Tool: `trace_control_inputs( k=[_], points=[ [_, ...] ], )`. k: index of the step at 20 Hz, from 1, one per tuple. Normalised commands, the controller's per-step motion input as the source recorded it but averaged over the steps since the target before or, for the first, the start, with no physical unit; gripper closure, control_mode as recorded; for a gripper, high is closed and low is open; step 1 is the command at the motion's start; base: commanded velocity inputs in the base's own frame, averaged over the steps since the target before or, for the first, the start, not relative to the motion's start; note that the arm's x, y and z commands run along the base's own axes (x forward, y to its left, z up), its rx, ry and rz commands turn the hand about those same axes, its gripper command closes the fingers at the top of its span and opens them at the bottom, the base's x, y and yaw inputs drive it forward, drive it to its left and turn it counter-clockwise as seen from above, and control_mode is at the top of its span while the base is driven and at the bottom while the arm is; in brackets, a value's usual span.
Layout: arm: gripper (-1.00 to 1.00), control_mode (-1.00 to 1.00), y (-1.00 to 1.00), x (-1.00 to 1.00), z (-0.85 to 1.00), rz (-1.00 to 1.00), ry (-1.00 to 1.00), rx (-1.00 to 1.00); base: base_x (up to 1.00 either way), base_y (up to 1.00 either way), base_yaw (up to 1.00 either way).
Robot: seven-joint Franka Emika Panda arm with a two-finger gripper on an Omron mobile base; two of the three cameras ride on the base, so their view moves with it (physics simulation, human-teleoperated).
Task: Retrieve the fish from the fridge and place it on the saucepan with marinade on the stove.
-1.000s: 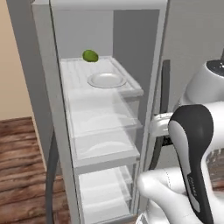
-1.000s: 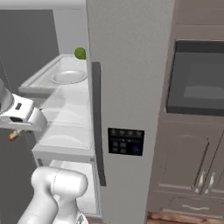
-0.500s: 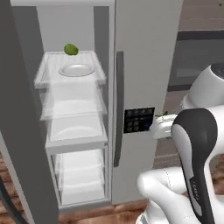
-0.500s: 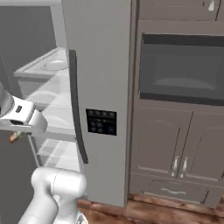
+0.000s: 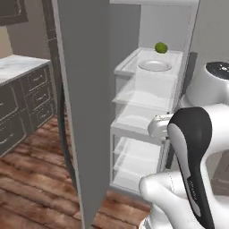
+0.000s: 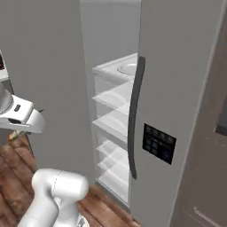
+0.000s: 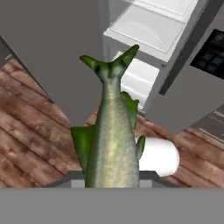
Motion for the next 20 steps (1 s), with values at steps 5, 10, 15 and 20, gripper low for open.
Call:
trace_control_inputs(
  k=[5, 10, 15, 20],
  points=[
    [1.0, 1.0, 0.0, 0.0, 0.0, 0.0, 0.0, 0.0, 0.08, 0.0, 0.97],
    [1.0, 1.0, 0.0, 0.0, 0.0, 0.0, 0.0, 0.0, -0.22, 0.65, 0.81],
    [1.0, 1.0, 0.0, 0.0, 0.0, 0.0, 0.0, 0.0, 0.02, 0.71, 0.75],
    [1.0, 1.0, 0.0, 0.0, 0.0, 0.0, 0.0, 0.0, 0.49, 0.16, 0.23]
  ],
)
